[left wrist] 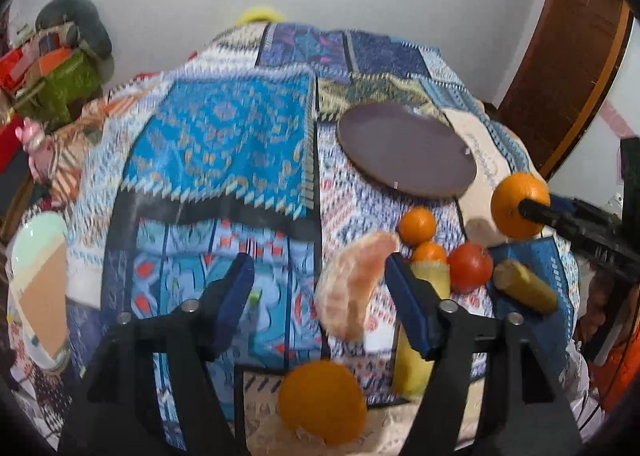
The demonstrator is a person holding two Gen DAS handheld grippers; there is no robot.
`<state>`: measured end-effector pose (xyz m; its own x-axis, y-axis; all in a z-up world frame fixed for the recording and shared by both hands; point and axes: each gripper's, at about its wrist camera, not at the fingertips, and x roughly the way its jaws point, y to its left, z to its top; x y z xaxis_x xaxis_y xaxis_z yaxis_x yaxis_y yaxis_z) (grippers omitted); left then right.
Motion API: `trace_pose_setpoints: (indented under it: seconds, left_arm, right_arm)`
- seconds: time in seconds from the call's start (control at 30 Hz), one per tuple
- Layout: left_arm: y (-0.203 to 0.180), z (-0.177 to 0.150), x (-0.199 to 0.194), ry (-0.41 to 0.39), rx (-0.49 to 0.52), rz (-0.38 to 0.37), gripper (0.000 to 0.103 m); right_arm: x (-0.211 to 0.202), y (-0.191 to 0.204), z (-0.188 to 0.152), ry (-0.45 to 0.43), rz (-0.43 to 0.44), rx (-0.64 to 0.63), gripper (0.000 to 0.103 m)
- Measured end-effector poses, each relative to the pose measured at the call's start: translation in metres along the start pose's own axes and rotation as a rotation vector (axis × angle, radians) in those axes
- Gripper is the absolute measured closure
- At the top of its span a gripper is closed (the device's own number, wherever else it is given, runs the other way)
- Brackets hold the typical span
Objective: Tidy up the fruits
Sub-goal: 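Lift the orange in the right tool while the left tool lifts its orange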
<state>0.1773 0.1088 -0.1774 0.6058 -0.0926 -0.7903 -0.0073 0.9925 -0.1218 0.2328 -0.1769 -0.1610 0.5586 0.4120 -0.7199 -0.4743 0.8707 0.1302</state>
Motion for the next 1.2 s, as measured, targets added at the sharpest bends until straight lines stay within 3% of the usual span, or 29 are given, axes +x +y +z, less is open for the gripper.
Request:
trace_pose_setpoints:
  seconds: [0.27,0.4,0.6,0.73,0.83,1.03,1.2]
  left_arm:
    - [0.003,-0.036,0.006,0.102,-0.001,-0.009,0.033]
    - [0.002,-0.049,0.014,0.127,0.02,0.053,0.018]
    - [0.011,-0.059,0.023,0.154,0.025,0.113,0.017]
    - [0.028,-0.069,0.033,0.204,-0.047,0.101,0.021]
    - [0.034,-0.071,0.029,0.178,-0.078,0.075,0.037]
    - [0.027,-0.061,0.021,0.137,-0.051,0.092,0.037]
    - [0.019,-0.026,0.003,0.036,-0.025,0.082,0.037]
  right_arm:
    - [0.001,-0.004,-0.002,0.01,0.0,0.014,0.051]
    - [-0.001,-0.002,-0.003,0.011,0.003,0.018,0.051]
    - [-0.008,0.002,-0.005,0.01,-0.002,0.0,0.051]
    - [-0.011,0.001,-0.005,0.004,-0.003,0.006,0.051]
    - [-0.013,0.001,-0.004,-0.001,-0.003,0.005,0.051]
    - [-0.013,0.002,-0.004,-0.003,-0.005,0.005,0.051]
    - [-0.015,0.0,0.004,-0.025,-0.017,-0.004,0.051]
